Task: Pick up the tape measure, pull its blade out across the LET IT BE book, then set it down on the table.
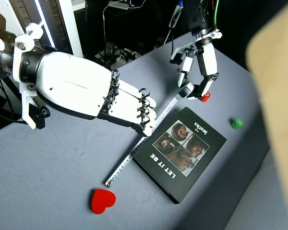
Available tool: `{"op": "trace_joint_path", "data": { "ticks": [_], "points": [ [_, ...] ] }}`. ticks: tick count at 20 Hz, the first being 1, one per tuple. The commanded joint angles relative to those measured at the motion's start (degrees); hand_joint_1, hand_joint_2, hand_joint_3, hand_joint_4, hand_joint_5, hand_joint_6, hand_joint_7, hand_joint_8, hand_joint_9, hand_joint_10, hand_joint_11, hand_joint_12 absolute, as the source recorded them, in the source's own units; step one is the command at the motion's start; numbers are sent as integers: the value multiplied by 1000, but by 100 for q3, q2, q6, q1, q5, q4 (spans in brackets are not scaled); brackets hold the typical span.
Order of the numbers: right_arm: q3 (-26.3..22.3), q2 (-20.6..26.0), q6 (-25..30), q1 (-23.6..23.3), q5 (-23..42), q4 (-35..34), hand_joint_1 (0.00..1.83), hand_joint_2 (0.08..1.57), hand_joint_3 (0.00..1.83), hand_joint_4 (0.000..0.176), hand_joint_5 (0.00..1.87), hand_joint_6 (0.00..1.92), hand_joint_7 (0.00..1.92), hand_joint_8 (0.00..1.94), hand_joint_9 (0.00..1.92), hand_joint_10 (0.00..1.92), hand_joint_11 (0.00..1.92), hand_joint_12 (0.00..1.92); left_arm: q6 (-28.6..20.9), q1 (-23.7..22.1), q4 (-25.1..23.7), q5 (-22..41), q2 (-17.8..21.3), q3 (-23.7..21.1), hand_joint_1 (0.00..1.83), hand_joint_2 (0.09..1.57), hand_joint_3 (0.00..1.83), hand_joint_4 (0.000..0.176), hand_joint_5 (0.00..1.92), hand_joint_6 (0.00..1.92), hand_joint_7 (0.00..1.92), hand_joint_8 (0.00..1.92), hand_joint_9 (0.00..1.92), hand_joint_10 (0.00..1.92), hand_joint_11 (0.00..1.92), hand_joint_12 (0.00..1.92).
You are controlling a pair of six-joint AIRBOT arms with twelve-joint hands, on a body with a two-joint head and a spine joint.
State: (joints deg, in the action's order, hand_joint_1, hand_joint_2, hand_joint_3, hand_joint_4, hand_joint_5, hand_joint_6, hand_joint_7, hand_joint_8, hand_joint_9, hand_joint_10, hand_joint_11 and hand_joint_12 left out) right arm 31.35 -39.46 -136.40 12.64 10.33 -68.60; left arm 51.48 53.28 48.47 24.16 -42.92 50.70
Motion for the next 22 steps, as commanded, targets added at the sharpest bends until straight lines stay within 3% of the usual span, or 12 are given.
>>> {"op": "trace_joint_path", "data": {
  "ticks": [1, 4, 5, 6, 7, 8, 9, 10, 11, 13, 18, 22],
  "points": [
    [-28, 23, -6, -95, 208, 75, 170, 1058, 1, 31, 87, 0, 142, 0, 133, 0, 0, 558, -98, -19, -104, 578, -37, 39, 1355, 1188, 0, 0, 738, 1173, 877, 1225, 767, 1437, 648, 1391],
    [-28, 20, -7, -93, 206, 75, 169, 1061, 3, 30, 92, 3, 141, 0, 134, 1, 0, 555, -110, 13, -150, 593, -112, 82, 1355, 1187, 0, 0, 728, 1220, 907, 1151, 753, 1439, 654, 1393],
    [-28, 19, -7, -93, 206, 75, 167, 1063, 2, 30, 109, 7, 144, 1, 143, 3, 0, 595, -110, 57, -157, 651, -147, 93, 1353, 1183, 0, 0, 733, 1222, 923, 1108, 754, 1421, 660, 1285],
    [-28, 18, -7, -93, 206, 75, 163, 1065, 2, 30, 104, 2, 144, 0, 149, 4, 0, 620, -110, 82, -156, 707, -169, 99, 1198, 1188, 0, 0, 747, 1250, 929, 1157, 788, 714, 637, 1152],
    [-28, 16, -9, -93, 204, 75, 156, 1072, 4, 30, 108, 3, 145, 1, 151, 3, 0, 625, -112, 110, -155, 742, -197, 107, 1111, 1198, 0, 0, 800, 1233, 860, 633, 824, 474, 580, 1084],
    [-28, 15, -9, -93, 201, 75, 155, 1073, 5, 29, 115, 6, 146, 1, 151, 3, 0, 624, -112, 130, -156, 745, -220, 109, 1041, 1198, 1, 0, 810, 1238, 888, 314, 817, 355, 534, 1024],
    [-28, 15, -9, -93, 200, 75, 155, 1073, 4, 30, 112, 4, 147, 1, 151, 3, 0, 623, -112, 146, -175, 764, -239, 108, 892, 1151, 0, 0, 751, 591, 887, 178, 810, 276, 498, 971],
    [-28, 13, -9, -93, 198, 75, 157, 1073, 3, 30, 109, 2, 145, 0, 145, 3, 0, 575, -112, 153, -195, 772, -255, 108, 770, 1135, 0, 0, 774, 248, 866, 86, 794, 190, 475, 908],
    [-28, 13, -9, -93, 197, 75, 156, 1073, 3, 30, 103, 0, 144, 0, 144, 2, 0, 565, -112, 153, -225, 789, -273, 110, 698, 1131, 0, 0, 782, 92, 856, 38, 786, 124, 456, 871],
    [-28, 13, -9, -93, 197, 75, 155, 1073, 2, 30, 88, 0, 135, 0, 143, 1, 0, 575, -112, 149, -268, 819, -295, 112, 591, 1104, 0, 0, 728, 5, 802, 2, 719, 37, 390, 806],
    [-28, 13, -11, -94, 195, 75, 155, 1073, 1, 29, 108, 8, 140, 2, 144, 1, 0, 595, -112, 113, -355, 819, -295, 103, 438, 988, 0, 0, 488, 0, 570, 0, 511, 0, 174, 723],
    [-28, 12, -14, -97, 192, 76, 157, 1071, 0, 30, 104, 4, 140, 1, 144, 1, 0, 599, 106, -233, -544, 450, -140, 229, 407, 978, 0, 0, 459, 0, 504, 1, 461, 2, 137, 721]
  ]
}}
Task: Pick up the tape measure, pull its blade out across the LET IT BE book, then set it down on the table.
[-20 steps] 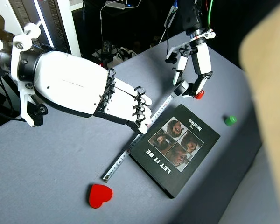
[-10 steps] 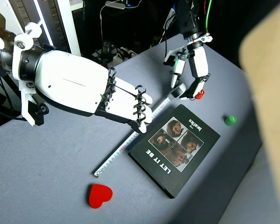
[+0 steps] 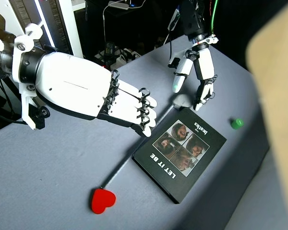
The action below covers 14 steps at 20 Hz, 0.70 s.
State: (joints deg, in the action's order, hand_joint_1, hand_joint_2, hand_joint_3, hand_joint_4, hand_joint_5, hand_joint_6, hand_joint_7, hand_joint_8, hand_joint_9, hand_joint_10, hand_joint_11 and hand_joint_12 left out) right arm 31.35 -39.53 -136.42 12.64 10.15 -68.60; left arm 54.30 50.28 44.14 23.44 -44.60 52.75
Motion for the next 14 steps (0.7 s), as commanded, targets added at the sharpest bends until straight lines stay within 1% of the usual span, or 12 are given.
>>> {"op": "trace_joint_path", "data": {
  "ticks": [1, 2, 3, 4, 6, 7, 9, 10, 11, 12, 13, 14],
  "points": [
    [-28, 18, -12, -97, 209, 76, 158, 1071, 0, 30, 103, 3, 140, 1, 144, 1, 0, 600, 179, -148, 41, 414, 87, 58, 406, 978, 0, 0, 458, 0, 506, 2, 461, 2, 136, 723],
    [-28, 18, -12, -97, 209, 76, 158, 1071, 0, 30, 101, 2, 140, 1, 144, 1, 0, 600, 760, -395, 316, 278, 152, 72, 403, 979, 0, 0, 462, 1, 510, 3, 463, 3, 137, 725],
    [-28, 18, -12, -97, 209, 76, 158, 1071, 0, 30, 95, 0, 138, 0, 144, 1, 0, 601, 1186, -713, 547, 59, 205, 112, 398, 981, 0, 0, 467, 3, 513, 4, 463, 3, 136, 726],
    [-28, 18, -12, -98, 209, 76, 158, 1071, 0, 30, 94, 0, 138, 0, 144, 1, 0, 601, 1443, -938, 709, -114, 231, 146, 397, 984, 0, 0, 468, 4, 520, 7, 464, 3, 136, 728],
    [-28, 18, -12, -101, 209, 76, 158, 1071, 0, 30, 95, 1, 137, 0, 144, 1, 0, 602, 2451, -1592, 1255, -398, 295, 155, 395, 986, 0, 0, 470, 4, 531, 10, 468, 4, 144, 734],
    [-28, 18, -12, -102, 209, 76, 158, 1071, 0, 30, 95, 1, 137, 0, 144, 1, 0, 602, 2829, -1812, 1490, -464, 309, 131, 391, 988, 1, 0, 460, 0, 518, 3, 456, 0, 141, 735],
    [-28, 18, -12, -103, 208, 76, 174, 1064, 0, 30, 104, 4, 137, 0, 144, 0, 0, 602, 3872, -2372, 2300, -492, 328, -41, 390, 990, 1, 0, 464, 3, 517, 3, 460, 4, 142, 738],
    [-28, 18, -12, -103, 208, 76, 177, 1063, 0, 29, 121, 7, 149, 3, 159, 4, 0, 649, 4583, -2634, 2798, -506, 336, -162, 390, 995, 3, 0, 512, 21, 552, 16, 496, 17, 156, 746],
    [-28, 18, -12, -104, 208, 76, 185, 1075, 0, 20, 193, 8, 228, 4, 232, 9, 0, 789, 5452, -2919, 3513, -497, 345, -340, 394, 1008, 0, 0, 600, 19, 619, 21, 567, 33, 193, 802],
    [-28, 18, -12, -104, 208, 76, 207, 1086, 1, 6, 355, 25, 411, 17, 412, 36, 103, 943, 6163, -3144, 4018, -444, 354, -494, 402, 1023, 0, 0, 682, 25, 688, 43, 662, 90, 279, 976],
    [-28, 18, -12, -105, 208, 76, 323, 1097, 1, 0, 617, 72, 704, 83, 727, 197, 379, 1119, 6666, -3369, 4376, -369, 359, -658, 414, 1042, 2, 0, 753, 37, 692, 227, 500, 788, 380, 1240],
    [-28, 18, -12, -105, 208, 76, 527, 1080, 0, 0, 835, 357, 872, 586, 875, 993, 731, 1432, 7012, -3518, 4651, -282, 359, -795, 428, 1059, 1, 0, 795, 150, 468, 972, 446, 1381, 519, 1489]
  ]
}}
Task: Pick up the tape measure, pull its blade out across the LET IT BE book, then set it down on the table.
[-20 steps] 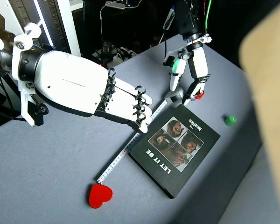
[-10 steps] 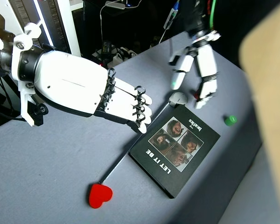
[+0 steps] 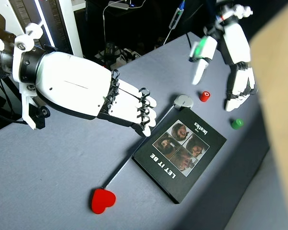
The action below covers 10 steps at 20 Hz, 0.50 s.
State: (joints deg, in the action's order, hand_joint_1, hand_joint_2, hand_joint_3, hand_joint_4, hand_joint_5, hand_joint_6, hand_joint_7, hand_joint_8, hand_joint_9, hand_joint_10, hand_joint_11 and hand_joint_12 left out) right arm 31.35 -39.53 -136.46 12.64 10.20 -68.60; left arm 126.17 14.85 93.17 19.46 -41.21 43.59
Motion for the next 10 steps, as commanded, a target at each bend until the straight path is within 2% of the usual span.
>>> {"op": "trace_joint_path", "data": {
  "ticks": [1, 2, 3, 4, 5, 6, 7, 8, 9, 10],
  "points": [
    [-28, 18, -8, -107, 204, 76, 650, 1072, 0, 0, 836, 879, 886, 1138, 977, 1553, 973, 1713, 195, -138, 61, 288, 16, -84, 433, 1075, 1, 0, 560, 882, 387, 1460, 482, 1696, 611, 1693],
    [-28, 17, -8, -108, 200, 76, 779, 1066, 0, 0, 799, 1465, 846, 1737, 1132, 1847, 1267, 1879, 465, -252, 242, 569, 10, -373, 475, 1085, 3, 0, 498, 1489, 450, 1819, 617, 1876, 727, 1875],
    [-28, 16, -8, -110, 197, 76, 874, 1059, 0, 0, 829, 1830, 980, 1900, 1322, 1906, 1564, 1913, 579, -269, 408, 818, 5, -667, 542, 1076, 0, 0, 577, 1835, 622, 1901, 742, 1912, 829, 1912],
    [-28, 16, -8, -111, 196, 76, 908, 1063, 0, 0, 934, 1903, 1149, 1933, 1475, 1918, 1742, 1919, 578, -250, 440, 826, 4, -755, 574, 1075, 0, 0, 705, 1904, 762, 1917, 830, 1919, 897, 1919],
    [-28, 16, -8, -112, 196, 76, 879, 1097, 5, 0, 1146, 1917, 1367, 1939, 1577, 1920, 1795, 1921, 578, -214, 466, 827, 3, -918, 598, 1097, 4, 0, 873, 1918, 949, 1920, 962, 1921, 1010, 1921],
    [-28, 16, -8, -112, 194, 76, 821, 1158, 8, 0, 1271, 1920, 1453, 1941, 1606, 1921, 1806, 1921, 562, -189, 484, 849, -4, -1034, 623, 1139, 13, 0, 1064, 1920, 1134, 1921, 1129, 1921, 1156, 1921],
    [-28, 16, -10, -113, 194, 76, 777, 1224, 6, 135, 1315, 1921, 1472, 1941, 1602, 1921, 1801, 1921, 476, -131, 460, 879, -24, -1147, 622, 1215, 12, 0, 1217, 1921, 1291, 1921, 1310, 1921, 1306, 1921],
    [-28, 15, -14, -120, 193, 76, 747, 1275, 18, 168, 1316, 1921, 1475, 1941, 1599, 1921, 1802, 1921, -180, 179, 0, 917, -123, -1338, 600, 1295, 1, 18, 1313, 1921, 1387, 1921, 1434, 1921, 1416, 1921],
    [-28, 15, -14, -120, 189, 76, 747, 1275, 18, 168, 1316, 1921, 1475, 1941, 1599, 1921, 1802, 1921, -349, 257, -142, 940, -154, -1361, 600, 1295, 1, 18, 1313, 1921, 1387, 1921, 1434, 1921, 1416, 1921],
    [-28, 14, -14, -120, 184, 76, 754, 1356, 16, 174, 1286, 1921, 1465, 1941, 1600, 1921, 1803, 1921, -594, 359, -357, 984, -205, -1380, 541, 1389, 1, 71, 1346, 1921, 1435, 1921, 1525, 1921, 1556, 1921]
  ]
}}
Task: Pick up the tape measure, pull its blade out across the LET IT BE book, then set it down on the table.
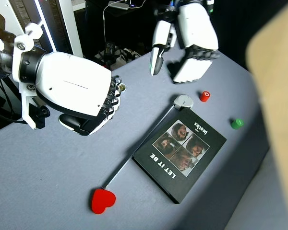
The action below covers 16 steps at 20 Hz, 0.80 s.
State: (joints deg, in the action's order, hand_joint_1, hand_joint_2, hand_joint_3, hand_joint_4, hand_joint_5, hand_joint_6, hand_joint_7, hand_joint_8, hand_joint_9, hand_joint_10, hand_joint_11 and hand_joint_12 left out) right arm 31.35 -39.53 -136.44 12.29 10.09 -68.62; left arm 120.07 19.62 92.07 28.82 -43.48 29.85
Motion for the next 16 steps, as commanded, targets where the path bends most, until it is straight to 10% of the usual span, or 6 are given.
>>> {"op": "trace_joint_path", "data": {
  "ticks": [1, 5, 16],
  "points": [
    [-28, 14, -16, -85, 184, 78, 754, 1356, 16, 174, 1286, 1921, 1465, 1941, 1600, 1921, 1803, 1921, -386, 31, -523, 83, -77, -10, 541, 1389, 1, 71, 1346, 1921, 1435, 1921, 1525, 1921, 1556, 1921],
    [-28, 13, -16, -85, 168, 79, 753, 1388, 4, 176, 1209, 1921, 1459, 1941, 1647, 1921, 1823, 1921, -1070, 324, -1045, 265, -383, -24, 537, 1408, 0, 125, 1305, 1921, 1436, 1921, 1525, 1921, 1564, 1921],
    [-28, 13, -39, -84, 126, 79, 728, 1392, 0, 176, 1232, 1921, 1498, 1941, 1735, 1921, 1911, 1921, -1367, 346, -1286, 354, -432, -4, 675, 1318, 0, 158, 1224, 1921, 1369, 1921, 1482, 1921, 1548, 1921]
  ]
}}
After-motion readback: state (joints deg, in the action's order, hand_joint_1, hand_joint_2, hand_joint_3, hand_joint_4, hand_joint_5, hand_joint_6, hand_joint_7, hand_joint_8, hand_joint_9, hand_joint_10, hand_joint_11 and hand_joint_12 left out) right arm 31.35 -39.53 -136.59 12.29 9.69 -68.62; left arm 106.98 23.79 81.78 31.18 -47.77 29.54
